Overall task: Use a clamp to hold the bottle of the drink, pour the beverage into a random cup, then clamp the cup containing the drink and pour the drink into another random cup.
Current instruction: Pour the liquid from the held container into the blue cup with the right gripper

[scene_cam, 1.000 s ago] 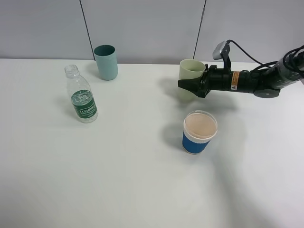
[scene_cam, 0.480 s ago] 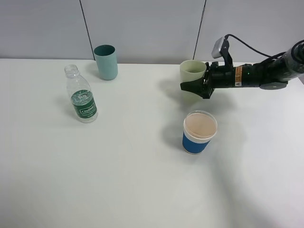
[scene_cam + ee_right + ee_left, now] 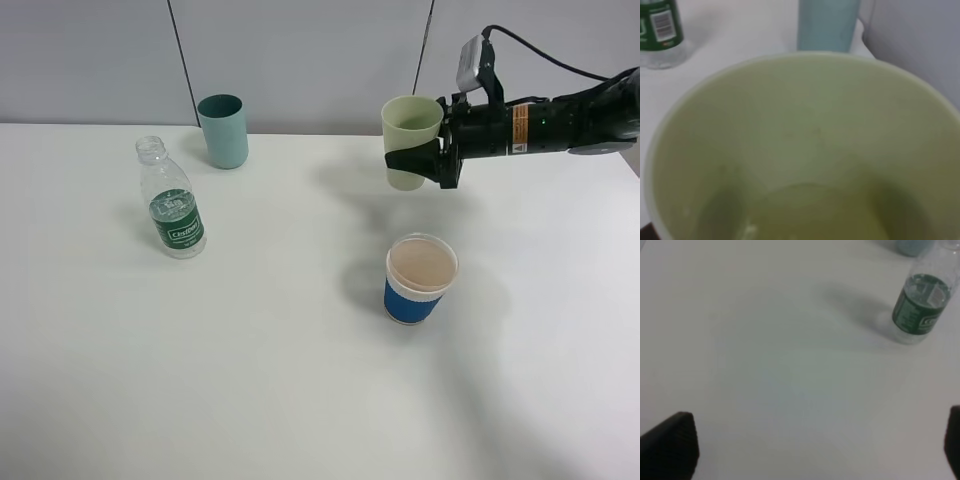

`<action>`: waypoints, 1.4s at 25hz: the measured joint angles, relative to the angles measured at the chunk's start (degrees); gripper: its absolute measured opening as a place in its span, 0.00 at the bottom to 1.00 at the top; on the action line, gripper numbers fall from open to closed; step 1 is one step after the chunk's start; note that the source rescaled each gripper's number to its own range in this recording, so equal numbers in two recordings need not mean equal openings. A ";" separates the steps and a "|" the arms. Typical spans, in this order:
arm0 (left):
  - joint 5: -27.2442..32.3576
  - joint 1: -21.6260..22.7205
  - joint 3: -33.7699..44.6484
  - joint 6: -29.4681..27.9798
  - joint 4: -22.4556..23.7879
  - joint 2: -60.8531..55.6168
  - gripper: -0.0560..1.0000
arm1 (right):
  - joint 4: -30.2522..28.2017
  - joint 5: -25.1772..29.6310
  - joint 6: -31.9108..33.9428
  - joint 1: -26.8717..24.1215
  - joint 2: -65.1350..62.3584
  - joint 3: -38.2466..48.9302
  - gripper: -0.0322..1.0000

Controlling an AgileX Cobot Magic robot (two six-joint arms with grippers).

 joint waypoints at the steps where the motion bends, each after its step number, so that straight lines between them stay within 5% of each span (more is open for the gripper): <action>1: 0.00 0.00 0.00 0.00 0.00 0.00 1.00 | -1.05 0.00 0.00 0.00 -0.56 0.00 0.05; 13: 0.00 0.00 0.00 0.00 0.00 0.00 1.00 | -8.29 0.03 0.00 2.85 -6.98 0.00 0.05; 35: 0.00 0.00 0.00 0.00 0.00 0.00 1.00 | -9.12 -3.13 -5.46 2.28 -10.29 0.46 0.05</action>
